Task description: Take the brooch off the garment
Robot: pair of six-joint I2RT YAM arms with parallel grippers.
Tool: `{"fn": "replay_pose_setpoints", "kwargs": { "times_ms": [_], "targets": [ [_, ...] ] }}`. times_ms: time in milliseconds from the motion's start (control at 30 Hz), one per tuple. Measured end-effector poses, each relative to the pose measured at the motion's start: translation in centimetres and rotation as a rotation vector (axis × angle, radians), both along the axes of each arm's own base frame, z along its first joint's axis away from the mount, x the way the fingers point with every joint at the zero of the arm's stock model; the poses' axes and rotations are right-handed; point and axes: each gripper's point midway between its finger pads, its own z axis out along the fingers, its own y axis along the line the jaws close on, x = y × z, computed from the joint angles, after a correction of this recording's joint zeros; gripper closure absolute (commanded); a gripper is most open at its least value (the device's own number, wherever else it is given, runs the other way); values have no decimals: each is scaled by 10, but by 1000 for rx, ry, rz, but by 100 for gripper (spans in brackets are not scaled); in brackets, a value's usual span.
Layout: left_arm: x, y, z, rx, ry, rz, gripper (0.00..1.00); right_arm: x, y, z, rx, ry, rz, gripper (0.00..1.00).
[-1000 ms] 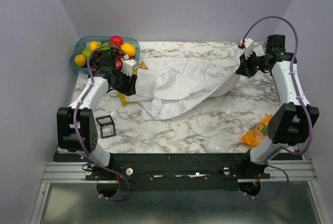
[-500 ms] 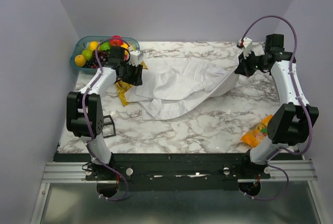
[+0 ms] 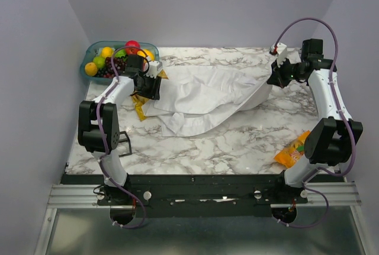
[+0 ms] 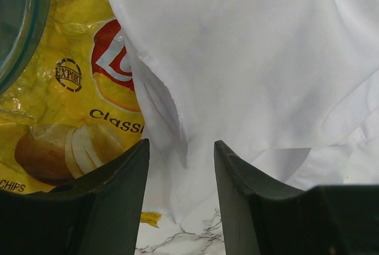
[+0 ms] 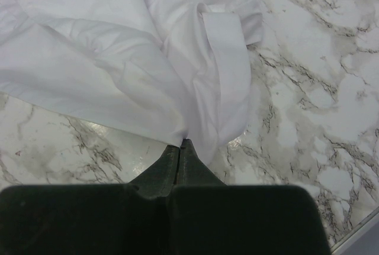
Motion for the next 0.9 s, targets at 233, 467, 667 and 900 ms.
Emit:
{"fn": "replay_pose_setpoints", "kwargs": {
  "times_ms": [233,467,667,900],
  "targets": [
    [-1,-3,-3,1,9,-6,48,0,0,-1,0,2,0,97],
    [-4,-4,-22,9,54,-14,62,0,0,-1,0,2,1,97],
    [-7,-4,-29,14,75,-21,83,0,2,-1,0,2,5,97],
    [-16,-9,-26,-14,100,-55,100,-1,2,-1,7,10,-8,99]
  ]
}}
